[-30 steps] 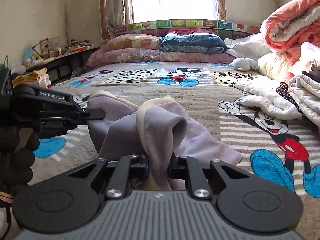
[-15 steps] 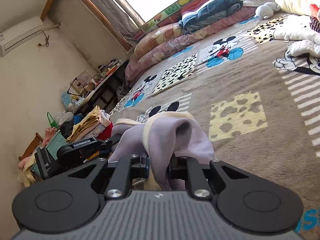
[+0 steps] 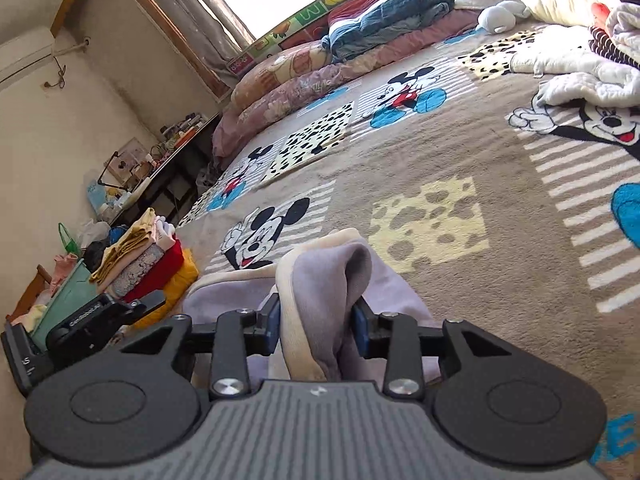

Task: Fold clothes

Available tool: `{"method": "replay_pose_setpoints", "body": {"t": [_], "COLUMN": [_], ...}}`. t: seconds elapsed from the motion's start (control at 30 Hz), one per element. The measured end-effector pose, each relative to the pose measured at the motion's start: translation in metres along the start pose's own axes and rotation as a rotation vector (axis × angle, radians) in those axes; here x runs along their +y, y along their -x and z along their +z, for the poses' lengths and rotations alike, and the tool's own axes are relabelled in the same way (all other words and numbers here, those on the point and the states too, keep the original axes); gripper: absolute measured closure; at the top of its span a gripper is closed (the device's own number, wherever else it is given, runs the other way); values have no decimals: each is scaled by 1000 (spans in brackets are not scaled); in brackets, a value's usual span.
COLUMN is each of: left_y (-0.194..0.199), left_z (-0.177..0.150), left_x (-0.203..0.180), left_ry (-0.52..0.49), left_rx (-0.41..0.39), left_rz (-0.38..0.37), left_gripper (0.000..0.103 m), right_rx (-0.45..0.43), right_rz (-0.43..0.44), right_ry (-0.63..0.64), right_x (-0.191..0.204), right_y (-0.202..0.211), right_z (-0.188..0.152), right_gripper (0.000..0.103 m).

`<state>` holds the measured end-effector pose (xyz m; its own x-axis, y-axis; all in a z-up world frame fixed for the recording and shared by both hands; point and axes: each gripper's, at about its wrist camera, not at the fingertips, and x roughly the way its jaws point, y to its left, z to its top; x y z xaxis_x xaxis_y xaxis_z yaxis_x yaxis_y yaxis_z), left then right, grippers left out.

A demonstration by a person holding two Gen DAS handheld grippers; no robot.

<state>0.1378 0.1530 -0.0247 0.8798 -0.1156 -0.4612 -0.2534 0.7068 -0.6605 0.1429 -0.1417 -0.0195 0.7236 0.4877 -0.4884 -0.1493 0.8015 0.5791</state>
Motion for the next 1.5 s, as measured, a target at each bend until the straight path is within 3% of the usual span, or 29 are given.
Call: {"method": "replay_pose_setpoints", "body": {"t": [0.1, 0.43, 0.63, 0.73, 0.83, 0.9, 1.03, 1.13, 1.27, 1.37, 1.5], "left_y": [6, -7, -14, -14, -18, -20, -19, -18, -16, -16, -15], "left_z": [-8, -16, -18, -20, -23, -24, -26, -26, -25, -26, -27], "left_x": [-1, -7, -10, -15, -17, -18, -21, -22, -22, -22, -22], "left_ry": [-7, -56, -70, -94, -107, -112, -126, -130, -129, -136, -144], "left_rx": [14, 28, 40, 31, 40, 47, 45, 40, 39, 40, 39], "left_rz": [-8, -39, -77, -94, -101, -104, -112, -120, -125, -125, -116], "left_gripper": [42, 41, 41, 40, 40, 40, 40, 40, 40, 39, 39], "right_rx": [-9, 2, 80, 74, 57, 36, -41, -42, 10, 15, -45], "right_rz": [-14, -60, -58, -93, -130, -168, -223, -197, -159, -147, -173], "right_ry": [-18, -173, -286, -303, -316, -312, -309, -343, -356, -380, -368], "right_x": [-20, -116, -169, -185, -198, -204, -211, -209, -191, -183, -184], "right_y": [7, 17, -1, -8, -11, -9, 7, 20, 23, 17, 10], "right_z": [13, 73, 80, 76, 74, 76, 82, 70, 39, 22, 31], "right_gripper": [85, 88, 88, 87, 81, 72, 71, 51, 48, 53, 78]}}
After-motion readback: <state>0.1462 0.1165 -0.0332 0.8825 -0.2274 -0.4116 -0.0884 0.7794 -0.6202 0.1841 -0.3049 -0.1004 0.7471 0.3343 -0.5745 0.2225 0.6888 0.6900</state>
